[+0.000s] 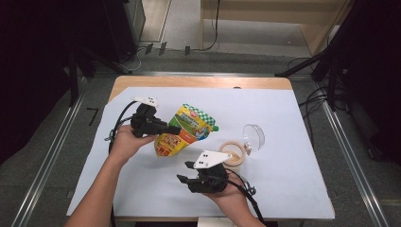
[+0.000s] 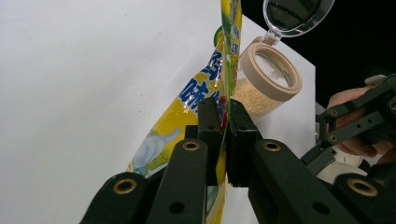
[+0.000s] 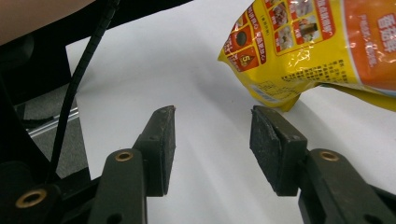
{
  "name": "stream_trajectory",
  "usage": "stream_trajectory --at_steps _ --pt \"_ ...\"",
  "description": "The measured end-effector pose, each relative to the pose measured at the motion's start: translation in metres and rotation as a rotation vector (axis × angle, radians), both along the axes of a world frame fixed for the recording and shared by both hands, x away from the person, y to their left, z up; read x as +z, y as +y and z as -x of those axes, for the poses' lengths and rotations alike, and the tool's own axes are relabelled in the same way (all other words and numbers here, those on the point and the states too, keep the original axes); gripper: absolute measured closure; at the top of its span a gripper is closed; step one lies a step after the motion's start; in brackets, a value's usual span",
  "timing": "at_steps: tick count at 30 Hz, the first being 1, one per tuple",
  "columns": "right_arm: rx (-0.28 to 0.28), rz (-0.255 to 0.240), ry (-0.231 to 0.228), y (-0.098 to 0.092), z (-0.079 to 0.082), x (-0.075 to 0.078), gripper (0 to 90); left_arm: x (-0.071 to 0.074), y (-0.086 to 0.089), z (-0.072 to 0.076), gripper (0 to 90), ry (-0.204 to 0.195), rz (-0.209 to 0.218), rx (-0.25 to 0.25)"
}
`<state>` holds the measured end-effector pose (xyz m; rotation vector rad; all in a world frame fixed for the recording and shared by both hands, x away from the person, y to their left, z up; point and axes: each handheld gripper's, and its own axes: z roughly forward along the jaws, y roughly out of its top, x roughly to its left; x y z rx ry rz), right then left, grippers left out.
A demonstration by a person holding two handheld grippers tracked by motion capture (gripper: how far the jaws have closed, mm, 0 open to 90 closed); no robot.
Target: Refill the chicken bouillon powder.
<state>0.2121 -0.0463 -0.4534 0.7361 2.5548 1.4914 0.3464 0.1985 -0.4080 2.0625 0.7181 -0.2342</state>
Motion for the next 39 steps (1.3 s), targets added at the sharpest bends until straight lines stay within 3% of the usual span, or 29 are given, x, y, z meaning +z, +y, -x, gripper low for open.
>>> stream_trajectory --at_steps 16,25,32,37,39 --pt "-0.006 0.015 -0.005 -0.01 -0.009 0.015 51.4 -0.002 0.033 0.016 86.7 0.007 0.005 0.047" --pt "-0.028 0.026 -0.011 -0.02 -0.014 0.022 51.3 -0.005 0.051 0.024 85.1 0.031 0.006 0.064" --pt "-0.028 0.054 -0.004 -0.027 -0.02 0.021 51.2 -0.009 0.065 0.033 81.2 0.03 0.002 0.077" --pt "-0.03 0.062 -0.001 -0.028 -0.021 0.021 51.2 -0.009 0.068 0.039 79.5 -0.001 -0.019 0.084" --pt "-0.028 0.065 -0.001 -0.028 -0.022 0.021 51.2 -0.008 0.07 0.039 77.5 0.01 0.002 0.091"
